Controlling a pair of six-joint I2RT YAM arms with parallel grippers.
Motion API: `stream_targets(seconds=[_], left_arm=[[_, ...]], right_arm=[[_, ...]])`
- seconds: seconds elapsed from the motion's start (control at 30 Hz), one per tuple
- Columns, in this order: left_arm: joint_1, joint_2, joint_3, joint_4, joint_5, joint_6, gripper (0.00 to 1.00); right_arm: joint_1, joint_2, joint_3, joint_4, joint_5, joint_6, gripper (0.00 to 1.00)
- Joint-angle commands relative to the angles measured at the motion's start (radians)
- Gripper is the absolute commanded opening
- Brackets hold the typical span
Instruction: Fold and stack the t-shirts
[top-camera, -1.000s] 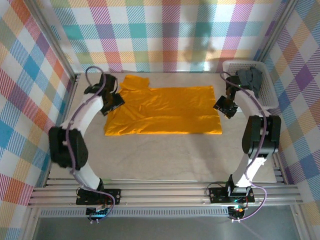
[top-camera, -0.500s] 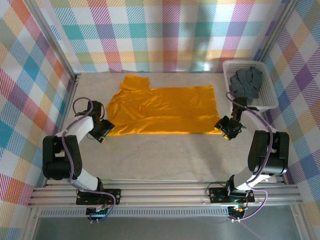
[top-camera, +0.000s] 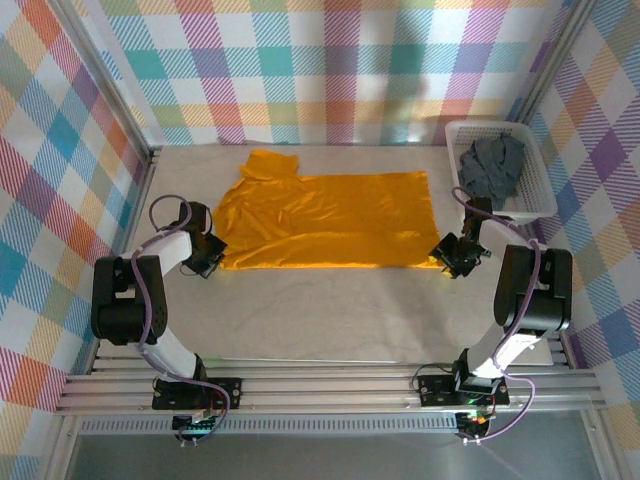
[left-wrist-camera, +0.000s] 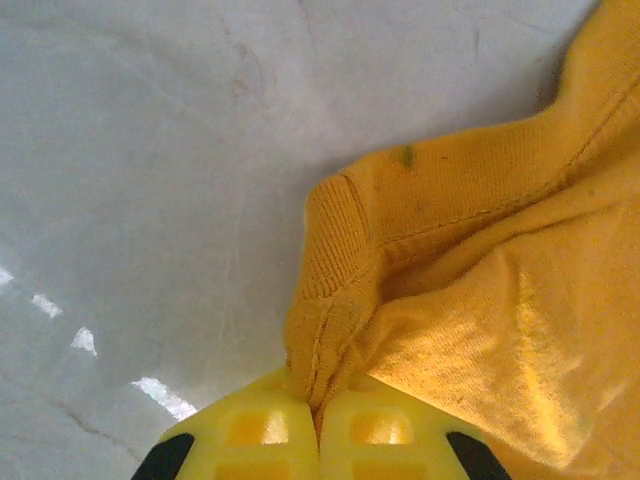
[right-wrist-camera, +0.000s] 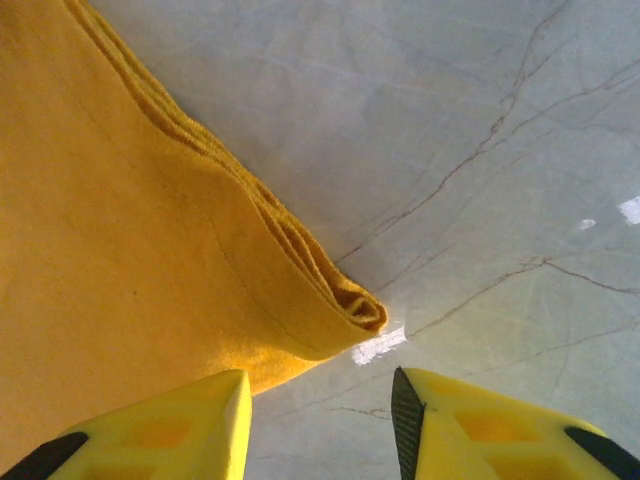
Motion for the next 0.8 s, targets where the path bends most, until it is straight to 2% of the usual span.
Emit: stream_targets(seconds=[0.0, 0.13, 0.17, 0.33, 0.5, 0.63, 0.77], left_arm=[[0.016, -0.02, -0.006, 0.006, -0.038, 0.003, 0.0], [0.018, -0.078, -0.014, -0.045, -0.066, 0.011, 0.0], [0.018, -0.1, -0.019, -0.061, -0.073, 0.01, 0.0], [0.018, -0.186, -0.047, -0.177, -0.091, 0.011, 0.0], [0.019, -0.289, -0.141, -0.249, -0.103, -0.033, 0.0], [0.018, -0.429, -0.244, -0.297, -0.12, -0.104, 0.0], [0.018, -0.6, -0.331, -0.371, -0.136, -0.186, 0.0]], right_arm=[[-0.006, 0.039, 0.011, 0.031, -0.014, 0.028, 0.34], [-0.003, 0.084, 0.046, 0.03, 0.002, 0.027, 0.03], [0.001, 0.079, 0.047, 0.025, 0.017, 0.026, 0.0], [0.031, -0.035, 0.004, -0.037, 0.082, 0.044, 0.0], [0.05, -0.181, -0.123, -0.098, 0.092, 0.076, 0.0], [0.052, -0.321, -0.238, -0.143, 0.116, 0.109, 0.0], [0.058, -0.444, -0.326, -0.18, 0.082, 0.162, 0.0]])
